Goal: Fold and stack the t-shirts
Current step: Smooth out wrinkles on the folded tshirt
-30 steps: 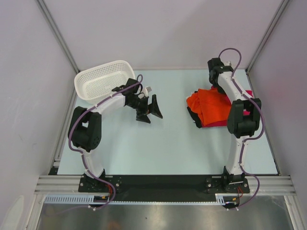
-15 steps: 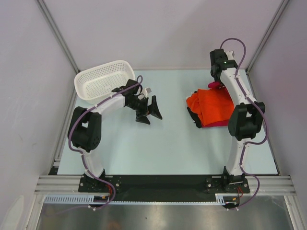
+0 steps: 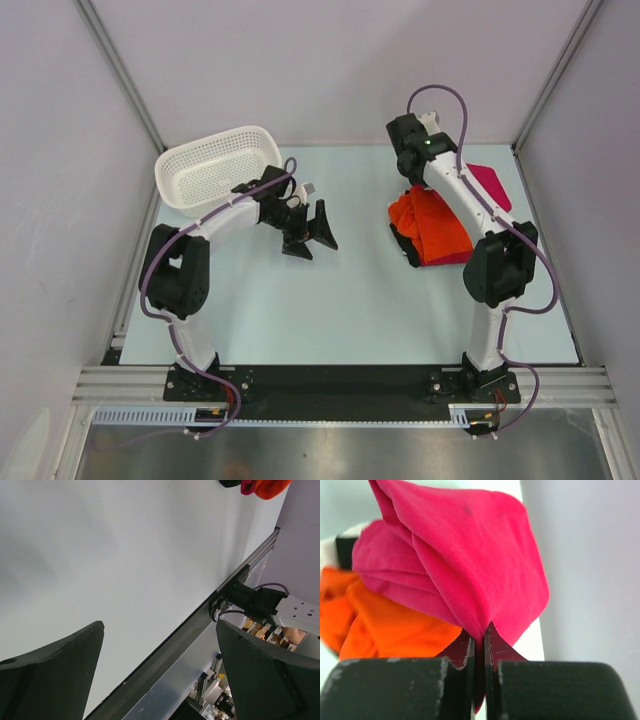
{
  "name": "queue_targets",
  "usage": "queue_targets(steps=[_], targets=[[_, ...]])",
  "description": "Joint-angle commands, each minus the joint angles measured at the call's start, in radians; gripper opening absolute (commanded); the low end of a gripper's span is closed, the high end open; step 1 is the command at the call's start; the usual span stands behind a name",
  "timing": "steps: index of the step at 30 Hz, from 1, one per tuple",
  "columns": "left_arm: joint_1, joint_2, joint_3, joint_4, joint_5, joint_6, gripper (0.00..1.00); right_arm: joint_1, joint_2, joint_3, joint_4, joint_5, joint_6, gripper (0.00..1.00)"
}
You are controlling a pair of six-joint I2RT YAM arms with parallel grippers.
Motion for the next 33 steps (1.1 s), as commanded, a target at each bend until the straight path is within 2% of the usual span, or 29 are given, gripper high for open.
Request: queue_targets(steps=[1,11,17,27,28,29,30,31,33], targets=[[0.008,-0.051,-0.002,0.017,0.001,0.018,1.0,0.067,-0.09,-0.07,-0.057,0.027,0.089,0.0],[0.008,-0.048,0.015,0.017,-0.002,0.013,1.0,0.107,-0.055,-0.249,-0.207,-0.115,0.239,0.0],[0.008,-0.047,0.024,0.017,-0.003,0.007,1.0,0.124,-0.073,-0.36,-0.198,-0.259,0.286,0.0],[0.008,-0.042,0.007,0.028,-0.003,0.004,1.0,0.192,-0.072,-0.447,-0.201,-0.332,0.364,0.0],[0.008,-0.044,0.005,0.029,-0.002,0.004,1.0,0.19,-0.059,-0.458,-0.196,-0.348,0.371,0.06],[0.008,-0.044,0.004,0.031,0.001,0.001,1.0,0.193,-0.049,-0.469,-0.198,-0.349,0.378,0.17],[0.008,-0.045,0.005,0.031,0.001,0.003,1.0,0.196,-0.032,-0.475,-0.204,-0.343,0.384,0.33],[0.008,-0.048,0.004,0.032,0.003,0.004,1.0,0.205,-0.033,-0.476,-0.202,-0.318,0.391,0.61],[0.008,-0.051,0.001,0.032,0.0,0.004,1.0,0.221,-0.059,-0.457,-0.198,-0.28,0.405,0.9]])
